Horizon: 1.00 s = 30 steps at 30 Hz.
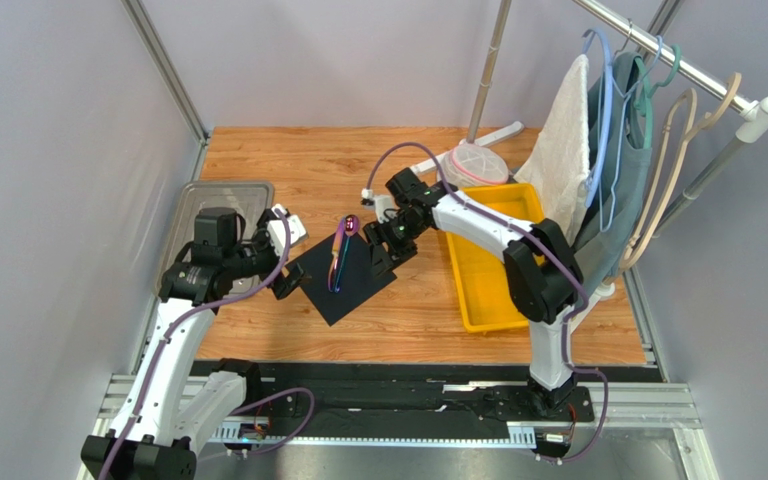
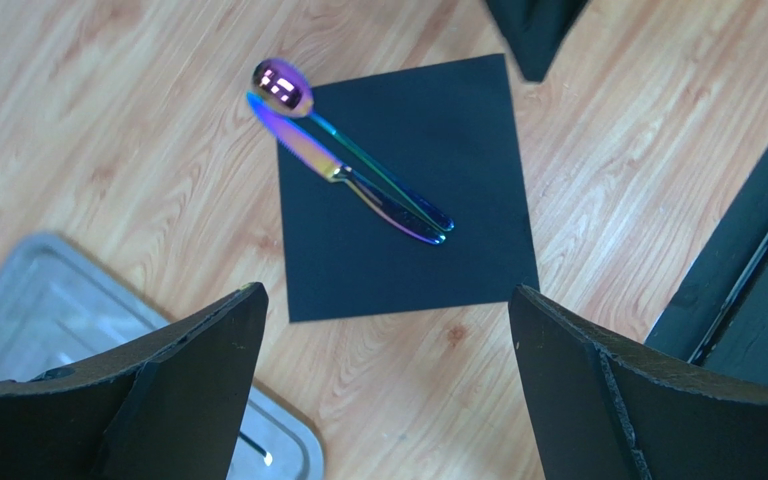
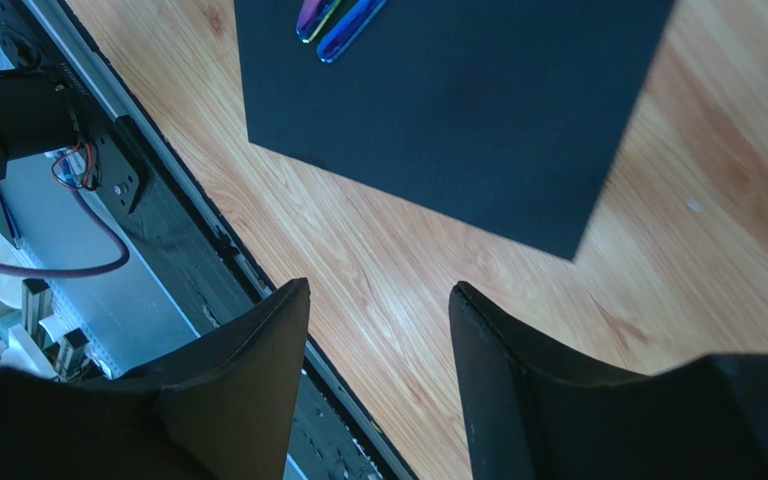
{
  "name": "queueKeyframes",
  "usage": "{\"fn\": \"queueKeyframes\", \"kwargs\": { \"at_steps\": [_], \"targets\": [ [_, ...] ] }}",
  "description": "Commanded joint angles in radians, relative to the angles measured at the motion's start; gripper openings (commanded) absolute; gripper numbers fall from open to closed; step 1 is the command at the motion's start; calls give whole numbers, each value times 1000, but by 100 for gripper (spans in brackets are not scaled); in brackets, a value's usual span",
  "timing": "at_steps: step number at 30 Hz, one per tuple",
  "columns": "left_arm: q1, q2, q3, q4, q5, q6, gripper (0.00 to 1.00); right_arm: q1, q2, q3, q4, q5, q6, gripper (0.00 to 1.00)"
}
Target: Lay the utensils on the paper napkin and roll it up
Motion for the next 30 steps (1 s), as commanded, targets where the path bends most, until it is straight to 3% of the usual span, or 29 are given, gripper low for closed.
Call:
{"fn": "queueKeyframes", "kwargs": {
  "at_steps": [1,5,8,14,21,30],
  "targets": [
    [1,12,-66,30,132,219,99,50,66,92,56,-5,50,54],
    [1,64,-100,65,146,246,99,75,132,127,45,19,54,43],
    [0,77,-113,67,193,314,99,77,162,135,44,39,48,41],
    [-77,84,-143,21,123,473,99,75,198,123,42,73,24,40],
    [-115,101,-170,38,106,494,99,54,202,77,36,93,5,39],
    [-236,141,-229,131,14,477,79,6,187,28,12,113,-25,32]
  ]
}}
